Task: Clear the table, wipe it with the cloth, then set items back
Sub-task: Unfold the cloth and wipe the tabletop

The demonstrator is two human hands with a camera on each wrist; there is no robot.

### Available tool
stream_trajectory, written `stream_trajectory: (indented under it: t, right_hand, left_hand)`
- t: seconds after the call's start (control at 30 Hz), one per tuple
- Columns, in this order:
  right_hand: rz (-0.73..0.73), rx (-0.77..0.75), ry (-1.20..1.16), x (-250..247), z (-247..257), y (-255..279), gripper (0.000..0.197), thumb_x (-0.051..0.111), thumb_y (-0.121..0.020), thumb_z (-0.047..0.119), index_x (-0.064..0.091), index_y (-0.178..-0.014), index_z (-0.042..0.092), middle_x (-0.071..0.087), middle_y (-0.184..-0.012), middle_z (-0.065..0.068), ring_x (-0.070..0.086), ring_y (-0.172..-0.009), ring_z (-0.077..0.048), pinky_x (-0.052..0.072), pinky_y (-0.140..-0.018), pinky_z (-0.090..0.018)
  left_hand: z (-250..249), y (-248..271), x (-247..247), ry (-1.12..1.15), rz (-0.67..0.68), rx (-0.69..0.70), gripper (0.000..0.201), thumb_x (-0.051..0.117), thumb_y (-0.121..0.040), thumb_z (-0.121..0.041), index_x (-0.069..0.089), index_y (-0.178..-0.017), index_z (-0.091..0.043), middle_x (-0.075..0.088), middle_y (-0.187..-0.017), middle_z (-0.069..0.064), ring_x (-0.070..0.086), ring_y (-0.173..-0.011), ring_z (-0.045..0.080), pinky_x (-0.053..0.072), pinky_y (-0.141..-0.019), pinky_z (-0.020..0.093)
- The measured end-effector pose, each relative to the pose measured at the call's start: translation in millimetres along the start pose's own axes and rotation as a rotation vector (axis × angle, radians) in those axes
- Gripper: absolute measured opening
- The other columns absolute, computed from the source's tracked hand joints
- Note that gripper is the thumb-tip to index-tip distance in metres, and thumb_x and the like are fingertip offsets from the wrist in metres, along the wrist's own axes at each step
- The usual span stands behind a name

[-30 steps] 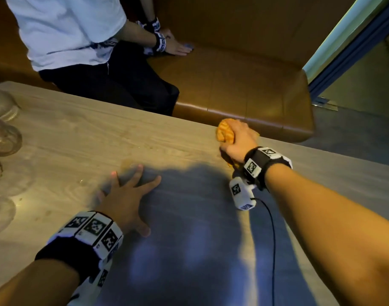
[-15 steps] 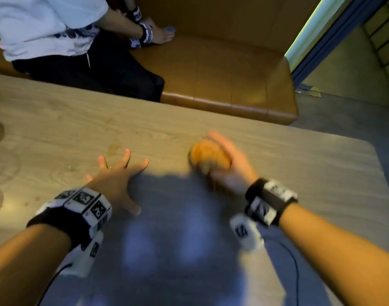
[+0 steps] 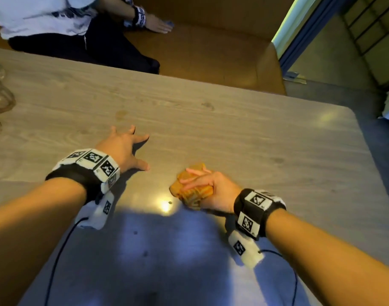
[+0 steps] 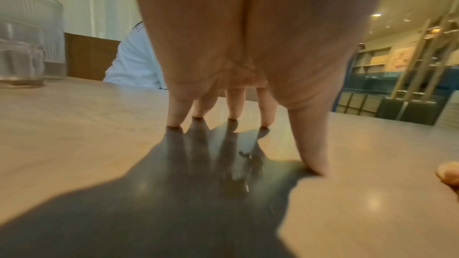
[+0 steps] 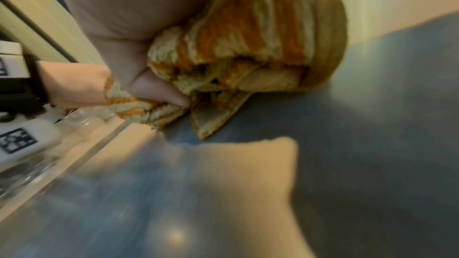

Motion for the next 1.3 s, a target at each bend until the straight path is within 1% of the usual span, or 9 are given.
stream_trajectory:
  t: [0.1, 0.2, 0.33, 0.5, 0.63, 0.73, 0.97, 1.13, 1.3]
  right_hand:
    - [0.013, -0.021, 0.012, 45.8, 10.7, 41.2, 0.051, 0.081, -0.07, 0.005, 0.071, -0.115, 0.025, 0.058, -0.131, 0.016, 0.03, -0.133, 0.015, 0.007, -0.112, -0.008]
    - [0.057, -0.066, 0.107, 85.4, 27.8, 77.6, 0.046, 0.079, -0.072, 0.013, 0.071, -0.116, 0.025, 0.059, -0.135, 0.01, 0.035, -0.138, 0.0, 0.02, -0.119, -0.029]
    - [0.033, 0.061, -0.171, 106.8, 48.5, 116.8, 0.044, 0.073, -0.073, 0.008, 0.072, -0.116, 0.018, 0.065, -0.126, 0.002, 0.058, -0.118, -0.008, 0.045, -0.102, -0.026]
    - [-0.625, 0.257, -0.283, 7.2, 12.8, 96.3, 0.063, 0.063, -0.075, 0.005, 0.058, -0.13, 0.034, 0.066, -0.121, 0.005, 0.063, -0.109, -0.003, 0.046, -0.094, -0.019]
    - [-0.419, 0.326, -0.025, 5.8, -11.6, 70.4, 0.064, 0.063, -0.073, -0.002, 0.059, -0.13, 0.026, 0.044, -0.149, 0.002, 0.022, -0.146, -0.015, 0.009, -0.122, -0.045]
    - [-0.285, 0.202, -0.035, 47.2, -3.6, 86.8, 0.058, 0.064, -0.069, 0.01, 0.061, -0.121, 0.035, 0.047, -0.142, 0.015, 0.02, -0.143, -0.003, -0.001, -0.122, -0.041]
    - [-0.094, 0.088, 0.083, 162.5, 38.4, 162.3, 0.049, 0.078, -0.071, 0.008, 0.071, -0.116, 0.026, 0.054, -0.132, 0.022, 0.024, -0.142, 0.004, 0.007, -0.121, -0.035]
    - [0.087, 0.25, 0.007, 241.7, 75.9, 224.2, 0.039, 0.07, -0.084, 0.005, 0.067, -0.122, 0.012, 0.061, -0.129, -0.01, 0.052, -0.124, -0.022, 0.039, -0.104, -0.024]
    - [-0.363, 0.235, -0.289, 205.8, 82.5, 243.4, 0.047, 0.064, -0.08, -0.002, 0.068, -0.122, 0.019, 0.068, -0.122, 0.003, 0.063, -0.111, -0.009, 0.048, -0.096, -0.026]
  left_hand:
    - [8.3, 35.8, 23.4, 0.021, -0.037, 0.048, 0.091, 0.072, -0.076, -0.058, 0.026, -0.151, -0.037, 0.007, -0.163, 0.005, 0.009, -0.147, 0.04, 0.026, -0.115, 0.056]
    - [22.6, 71.4, 38.7, 0.036, 0.04, 0.047, 0.109, 0.076, -0.065, -0.066, 0.016, -0.153, -0.039, 0.0, -0.163, 0.006, 0.007, -0.148, 0.04, 0.02, -0.117, 0.056]
    - [30.7, 111.5, 72.7, -0.165, 0.269, 0.07, 0.127, 0.085, -0.058, -0.057, -0.004, -0.149, -0.05, -0.024, -0.159, -0.001, -0.001, -0.145, 0.048, 0.013, -0.117, 0.06]
    - [33.8, 108.9, 81.6, -0.212, 0.28, 0.058, 0.138, 0.09, -0.053, -0.049, -0.012, -0.145, -0.055, -0.03, -0.157, -0.003, -0.015, -0.14, 0.054, 0.01, -0.115, 0.066]
    - [39.3, 103.1, 82.9, -0.185, 0.259, 0.062, 0.139, 0.091, -0.048, -0.051, -0.009, -0.144, -0.058, -0.027, -0.158, -0.006, -0.016, -0.14, 0.055, 0.01, -0.115, 0.066]
    - [36.1, 102.0, 80.7, -0.238, 0.225, 0.094, 0.142, 0.09, -0.043, -0.057, -0.009, -0.146, -0.055, -0.024, -0.159, 0.002, -0.006, -0.144, 0.051, 0.002, -0.117, 0.063]
    - [24.7, 111.6, 71.9, -0.296, 0.193, 0.133, 0.141, 0.089, -0.048, -0.056, -0.005, -0.152, -0.042, -0.018, -0.16, 0.012, 0.011, -0.147, 0.04, -0.004, -0.116, 0.061]
    - [23.8, 112.9, 70.9, -0.34, 0.147, 0.15, 0.141, 0.088, -0.046, -0.06, -0.001, -0.153, -0.04, -0.014, -0.162, 0.012, 0.014, -0.147, 0.039, 0.003, -0.116, 0.06]
    - [23.7, 113.8, 70.9, -0.368, 0.132, 0.159, 0.14, 0.086, -0.045, -0.066, 0.0, -0.153, -0.041, -0.01, -0.162, 0.012, 0.016, -0.147, 0.038, 0.01, -0.117, 0.058]
Point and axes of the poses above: each hand's wrist, its own y-axis away from the middle knuckle, its own x-axis out of the palm, z = x × y, the point moved 6 cm from there along -y, towards the middle knuckle
